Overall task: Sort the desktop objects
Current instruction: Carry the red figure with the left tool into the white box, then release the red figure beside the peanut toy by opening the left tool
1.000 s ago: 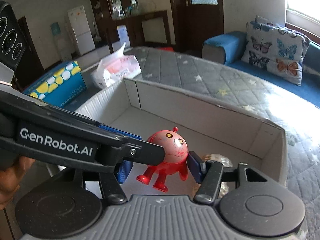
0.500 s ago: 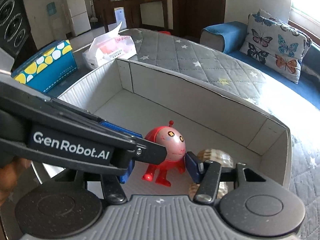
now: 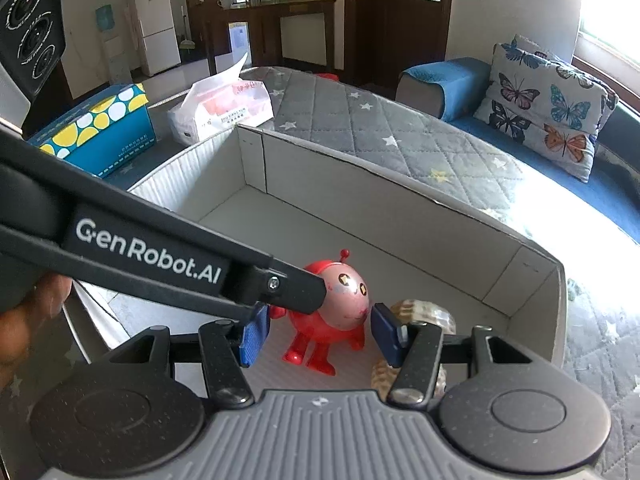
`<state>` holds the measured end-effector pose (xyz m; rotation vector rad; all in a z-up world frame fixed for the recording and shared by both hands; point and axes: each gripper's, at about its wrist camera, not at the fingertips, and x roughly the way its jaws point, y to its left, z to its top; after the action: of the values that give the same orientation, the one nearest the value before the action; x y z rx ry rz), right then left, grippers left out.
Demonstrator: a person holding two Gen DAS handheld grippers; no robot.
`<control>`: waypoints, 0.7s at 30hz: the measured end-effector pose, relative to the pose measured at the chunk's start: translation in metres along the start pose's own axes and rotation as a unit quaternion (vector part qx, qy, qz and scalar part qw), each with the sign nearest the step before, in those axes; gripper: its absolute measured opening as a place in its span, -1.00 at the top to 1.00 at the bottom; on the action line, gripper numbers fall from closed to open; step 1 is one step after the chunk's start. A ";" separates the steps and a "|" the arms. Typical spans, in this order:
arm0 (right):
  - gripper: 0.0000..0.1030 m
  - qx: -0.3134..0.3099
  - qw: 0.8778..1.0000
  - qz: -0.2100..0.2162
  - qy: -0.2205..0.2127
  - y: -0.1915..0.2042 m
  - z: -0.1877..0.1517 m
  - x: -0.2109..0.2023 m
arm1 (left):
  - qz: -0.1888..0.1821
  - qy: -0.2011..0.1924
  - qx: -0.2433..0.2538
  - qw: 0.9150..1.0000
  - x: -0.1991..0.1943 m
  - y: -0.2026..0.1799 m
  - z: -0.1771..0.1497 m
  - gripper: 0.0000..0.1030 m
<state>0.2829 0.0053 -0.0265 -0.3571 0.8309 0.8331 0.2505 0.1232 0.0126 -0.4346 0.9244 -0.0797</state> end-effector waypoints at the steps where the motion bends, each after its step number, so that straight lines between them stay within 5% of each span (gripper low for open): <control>1: -0.11 0.000 1.000 0.000 -0.002 0.000 0.000 -0.002 | 0.002 -0.001 0.002 1.000 -0.001 -0.002 -0.001 0.34; 21: -0.22 -0.006 0.999 -0.024 -0.047 0.013 -0.017 -0.059 | 0.014 -0.041 0.042 0.998 -0.044 -0.035 -0.025 0.34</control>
<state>0.2409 -0.0259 0.0085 -0.3456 0.7271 0.8044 0.2081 0.0945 0.0471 -0.3455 0.8438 -0.0752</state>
